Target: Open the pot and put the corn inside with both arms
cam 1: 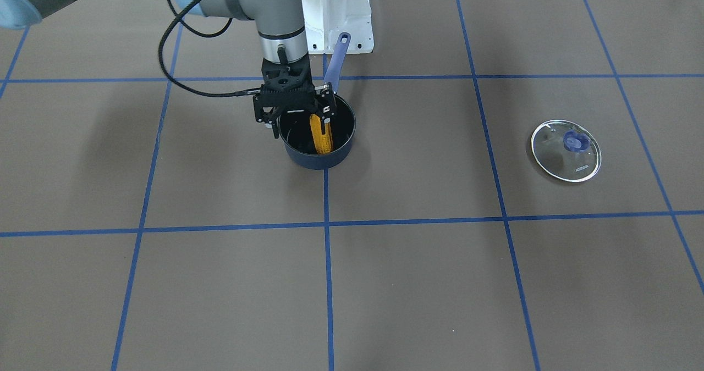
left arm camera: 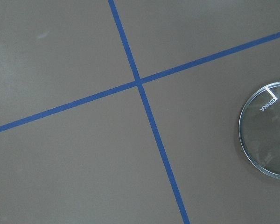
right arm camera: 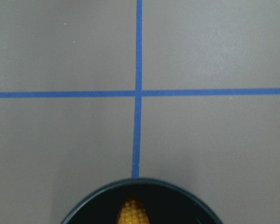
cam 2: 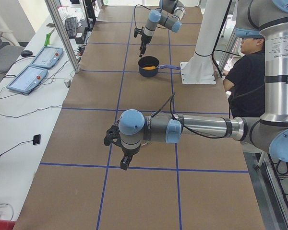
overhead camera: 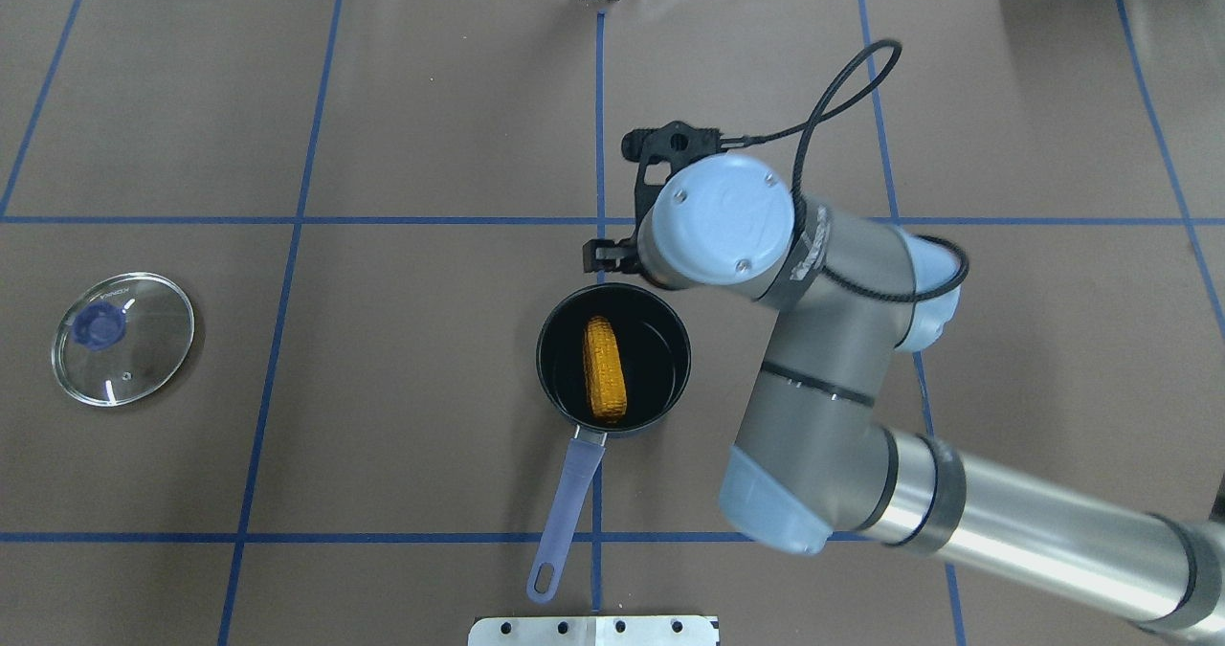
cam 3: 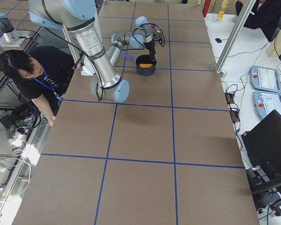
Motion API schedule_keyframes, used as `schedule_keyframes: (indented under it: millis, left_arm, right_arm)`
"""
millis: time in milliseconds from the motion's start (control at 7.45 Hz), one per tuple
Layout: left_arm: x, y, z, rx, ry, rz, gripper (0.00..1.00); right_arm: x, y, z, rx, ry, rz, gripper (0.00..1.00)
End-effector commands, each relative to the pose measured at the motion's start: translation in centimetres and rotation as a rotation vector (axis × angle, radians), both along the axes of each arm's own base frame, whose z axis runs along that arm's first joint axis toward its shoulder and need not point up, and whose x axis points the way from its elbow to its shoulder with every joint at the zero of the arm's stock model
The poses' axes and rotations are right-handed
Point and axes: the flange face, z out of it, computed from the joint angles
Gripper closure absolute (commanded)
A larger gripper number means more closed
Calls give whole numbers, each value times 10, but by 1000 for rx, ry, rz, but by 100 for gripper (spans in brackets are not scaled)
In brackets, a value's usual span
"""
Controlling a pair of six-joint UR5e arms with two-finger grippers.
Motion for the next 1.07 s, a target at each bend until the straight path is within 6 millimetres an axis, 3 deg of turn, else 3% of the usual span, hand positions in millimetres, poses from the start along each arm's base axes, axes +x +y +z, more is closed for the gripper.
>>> schedule_keyframes:
  millis: [0,134,268,537,805,940]
  left_arm:
    - [0,1,2,-8,-2,-2,2]
    - [0,4,2,-12,-1,0,2]
    - [1,8,19,-49,4,0,2]
    - [1,21,33,-85,-4,-1,2]
    - [1,27,29,-67,2,4,2]
    - [1,29,23,-53,-2,5,2]
  right_arm:
    - [122,-95,49,60,61,-134,0]
    - [191,-126,88,79,79,-203,0]
    - [257,-143,133,61,74,-250,0]
    - [352,-138,242,51,156,-306,0]
    - [451,-86,353,-50,158,-301,0]
    - [493,-55,395,-72,169,-303,0]
